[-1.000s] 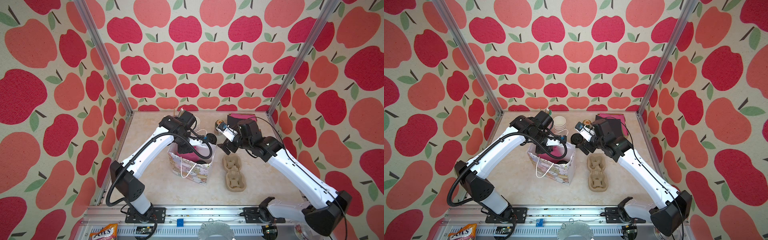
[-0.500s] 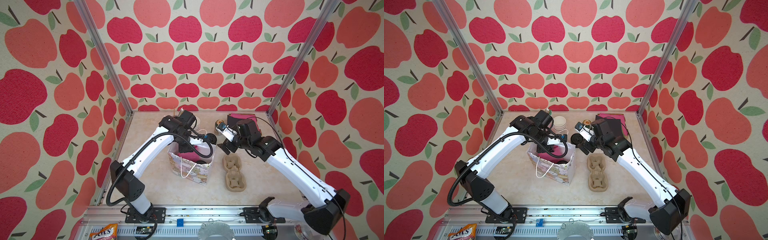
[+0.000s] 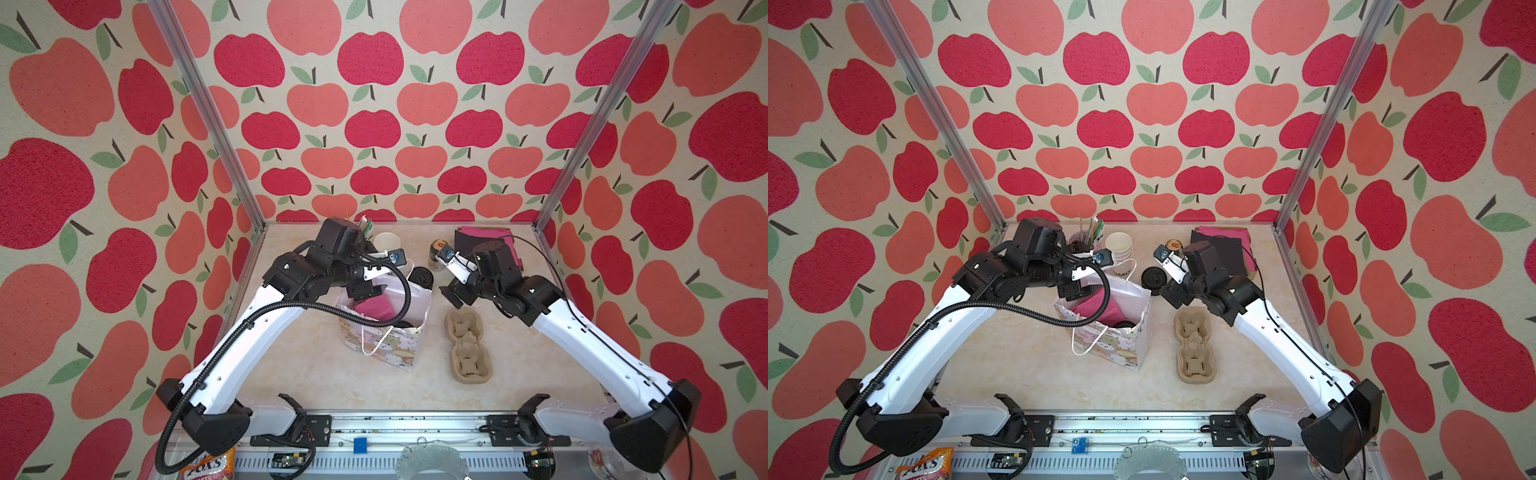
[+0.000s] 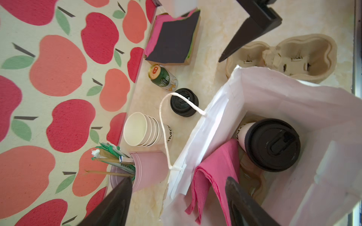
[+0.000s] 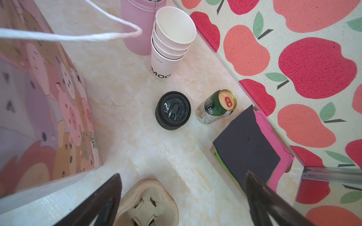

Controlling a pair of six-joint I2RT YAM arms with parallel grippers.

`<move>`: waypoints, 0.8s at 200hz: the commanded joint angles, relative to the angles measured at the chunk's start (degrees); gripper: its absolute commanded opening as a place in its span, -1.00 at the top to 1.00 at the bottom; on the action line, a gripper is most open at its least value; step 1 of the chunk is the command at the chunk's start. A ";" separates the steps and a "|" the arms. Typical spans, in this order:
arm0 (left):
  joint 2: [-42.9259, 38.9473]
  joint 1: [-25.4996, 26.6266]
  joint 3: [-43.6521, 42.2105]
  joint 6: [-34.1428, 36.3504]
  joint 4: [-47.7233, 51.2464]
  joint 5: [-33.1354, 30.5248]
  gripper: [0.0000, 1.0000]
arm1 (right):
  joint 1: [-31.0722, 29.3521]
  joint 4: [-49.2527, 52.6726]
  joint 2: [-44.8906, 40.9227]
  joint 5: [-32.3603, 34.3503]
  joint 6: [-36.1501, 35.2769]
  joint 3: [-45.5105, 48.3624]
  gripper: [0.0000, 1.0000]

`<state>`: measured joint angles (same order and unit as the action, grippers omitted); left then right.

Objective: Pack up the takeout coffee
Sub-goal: 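Lift the left gripper out of the bag while the right gripper draws back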

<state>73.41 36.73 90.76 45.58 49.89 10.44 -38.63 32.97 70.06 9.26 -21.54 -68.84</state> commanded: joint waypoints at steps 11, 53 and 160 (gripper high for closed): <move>-6.01 -2.12 -7.56 -11.14 -16.03 -3.82 -0.67 | -0.41 0.33 -2.62 4.04 2.81 1.24 -0.99; -15.14 -8.84 -18.06 -26.52 -24.87 -1.27 -0.93 | -0.39 3.84 -6.86 0.04 10.04 4.25 -0.99; -20.38 -19.80 -29.24 -37.57 -31.01 8.63 -0.98 | -0.67 0.90 -4.22 -12.12 23.27 7.84 -0.99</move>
<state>53.25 17.93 62.37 10.70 22.65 16.12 -38.89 35.59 64.66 0.43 -1.74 -61.23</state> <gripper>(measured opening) 0.990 0.993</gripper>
